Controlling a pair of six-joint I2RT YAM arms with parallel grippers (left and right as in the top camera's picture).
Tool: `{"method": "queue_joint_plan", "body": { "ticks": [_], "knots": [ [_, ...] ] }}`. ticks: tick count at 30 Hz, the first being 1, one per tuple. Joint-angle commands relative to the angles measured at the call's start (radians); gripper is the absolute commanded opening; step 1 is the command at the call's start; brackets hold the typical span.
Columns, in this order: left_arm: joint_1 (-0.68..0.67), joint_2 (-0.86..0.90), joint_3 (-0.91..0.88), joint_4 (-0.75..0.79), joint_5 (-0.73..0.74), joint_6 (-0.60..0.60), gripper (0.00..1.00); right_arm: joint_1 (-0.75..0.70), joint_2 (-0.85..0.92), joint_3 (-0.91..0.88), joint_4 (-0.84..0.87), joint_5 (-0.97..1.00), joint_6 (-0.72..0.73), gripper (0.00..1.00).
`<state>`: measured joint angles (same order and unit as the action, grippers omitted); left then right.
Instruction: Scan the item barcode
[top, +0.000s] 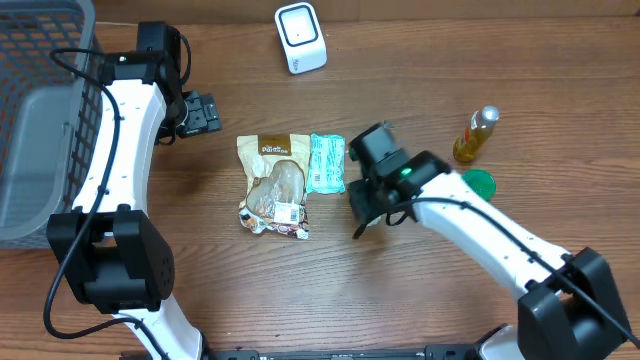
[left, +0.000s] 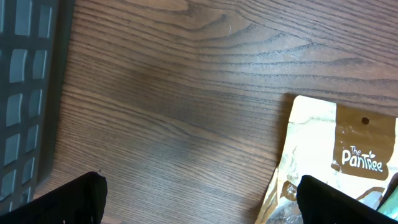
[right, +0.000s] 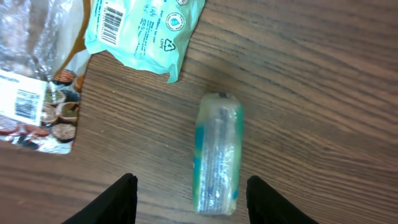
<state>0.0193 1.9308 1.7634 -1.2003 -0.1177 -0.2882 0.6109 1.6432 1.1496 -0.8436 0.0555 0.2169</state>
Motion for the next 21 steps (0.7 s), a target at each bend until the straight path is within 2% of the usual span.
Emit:
{"method": "queue_joint_plan", "body": {
  "ticks": [1,21],
  "knots": [
    [-0.007,-0.015,0.016,0.001,-0.013,0.004,0.99,0.038,0.009,-0.028,0.016,0.163,0.050,0.55],
    [-0.007,-0.015,0.016,0.001,-0.013,0.004,1.00,0.039,0.011,-0.116,0.105,0.161,0.050,0.57]
  ]
}}
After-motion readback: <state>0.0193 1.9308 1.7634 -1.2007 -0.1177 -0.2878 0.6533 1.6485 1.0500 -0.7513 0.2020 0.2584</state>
